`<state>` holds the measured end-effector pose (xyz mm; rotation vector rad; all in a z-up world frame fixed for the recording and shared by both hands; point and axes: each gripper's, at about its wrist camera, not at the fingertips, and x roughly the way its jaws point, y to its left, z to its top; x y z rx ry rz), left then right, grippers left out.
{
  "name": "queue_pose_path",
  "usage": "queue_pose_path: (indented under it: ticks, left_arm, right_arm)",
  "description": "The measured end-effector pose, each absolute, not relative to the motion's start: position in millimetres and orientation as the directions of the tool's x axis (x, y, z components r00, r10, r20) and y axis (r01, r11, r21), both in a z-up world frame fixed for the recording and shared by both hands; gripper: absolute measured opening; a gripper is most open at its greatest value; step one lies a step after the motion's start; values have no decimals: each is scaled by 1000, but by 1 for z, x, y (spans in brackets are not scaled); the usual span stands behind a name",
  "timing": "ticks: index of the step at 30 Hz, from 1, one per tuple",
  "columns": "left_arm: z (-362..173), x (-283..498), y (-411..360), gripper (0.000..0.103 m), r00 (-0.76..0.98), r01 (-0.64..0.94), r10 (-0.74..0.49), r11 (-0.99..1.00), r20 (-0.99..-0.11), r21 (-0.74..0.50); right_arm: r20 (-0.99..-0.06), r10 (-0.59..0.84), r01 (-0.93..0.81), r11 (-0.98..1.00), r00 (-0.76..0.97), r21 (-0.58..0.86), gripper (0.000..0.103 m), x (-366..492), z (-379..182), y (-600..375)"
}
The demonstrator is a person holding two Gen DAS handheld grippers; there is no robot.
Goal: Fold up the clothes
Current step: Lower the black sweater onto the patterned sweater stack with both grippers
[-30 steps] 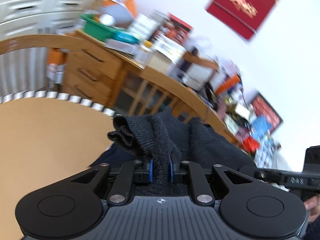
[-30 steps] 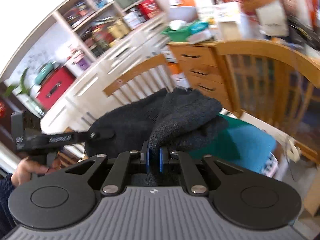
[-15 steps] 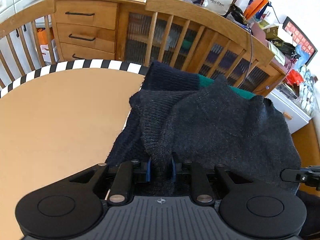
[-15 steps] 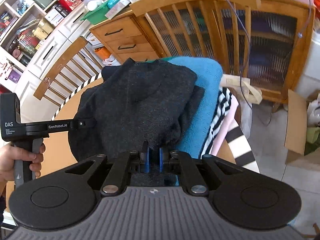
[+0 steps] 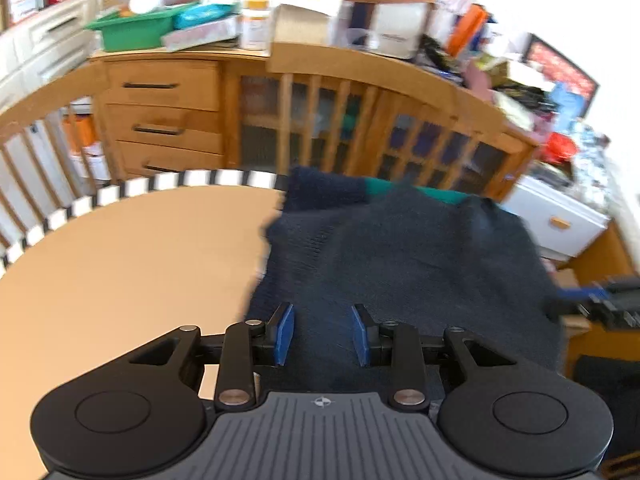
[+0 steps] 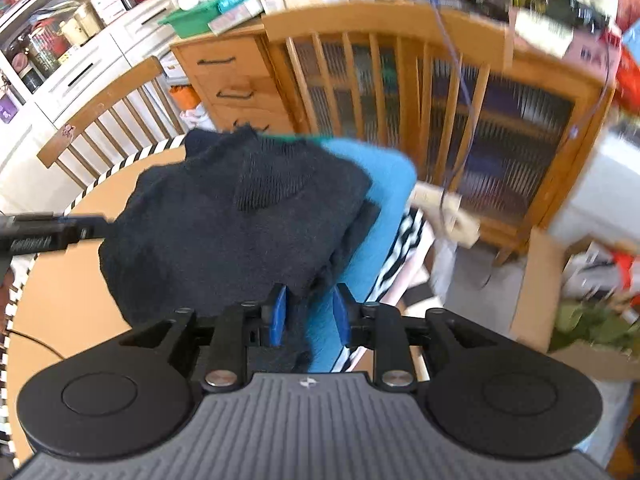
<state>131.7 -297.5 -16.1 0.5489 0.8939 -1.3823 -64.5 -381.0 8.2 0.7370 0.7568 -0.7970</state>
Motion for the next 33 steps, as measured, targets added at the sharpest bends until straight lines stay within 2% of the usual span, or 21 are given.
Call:
queue_pose_path:
  ticks: [4,7,8,9,10,15,17,20,22,23,24,25,28,30,33]
  left_arm:
    - [-30,90,-291,34,-142,977,-589,44,-795,-208]
    - [-51,68,-296,34,-224,954,-588,32,-778,-298]
    - [-57,63,-298,34,-244,945,-588,33,-771,-324]
    - [-63,59,-301,34,-261,938,-587,35,-766,-346]
    - [-67,54,-303,34,-269,934,-581,36,-768,-355]
    - [-85,56,-310,34,-291,921,-550,61,-782,-386]
    - [-88,61,-310,28,-299,913,-547,75,-782,-401]
    - [-85,67,-307,26,-294,913,-549,82,-782,-401]
    - [-73,69,-297,32,-270,925,-566,72,-779,-373]
    - [-66,72,-291,42,-254,932,-580,68,-774,-357]
    - [-60,74,-283,51,-235,940,-597,62,-767,-335]
    - [-55,76,-275,52,-213,950,-614,53,-760,-308]
    - [-48,77,-261,53,-134,973,-622,64,-771,-221]
    - [-54,82,-261,52,-127,966,-611,103,-781,-238]
    - [-66,82,-263,52,-118,959,-596,139,-794,-247]
  right_arm:
    - [-780,-326,829,384,534,406,28,-76,1,-406]
    - [-762,-327,826,306,559,474,28,-80,-12,-423]
    - [-761,-330,826,309,558,471,26,-78,-14,-425]
    - [-766,-337,831,324,548,452,14,-74,-14,-425]
    - [-770,-344,835,339,538,432,10,-71,-14,-425]
    - [-752,-435,847,435,495,306,5,-60,1,-419]
    - [-780,-438,861,447,447,243,5,-54,-7,-418]
    - [-804,-441,872,454,399,184,9,-52,-21,-415]
    - [-774,-479,874,446,414,192,14,-60,-9,-405]
    - [-750,-509,873,451,422,185,16,-66,1,-394]
    - [-723,-544,872,462,425,165,24,-70,10,-382]
    - [-698,-563,862,482,442,156,26,-73,16,-368]
    - [-650,-536,790,589,539,170,26,-72,19,-325]
    - [-690,-497,769,625,526,136,21,-63,0,-314]
    - [-757,-467,758,650,457,57,21,-51,-34,-306]
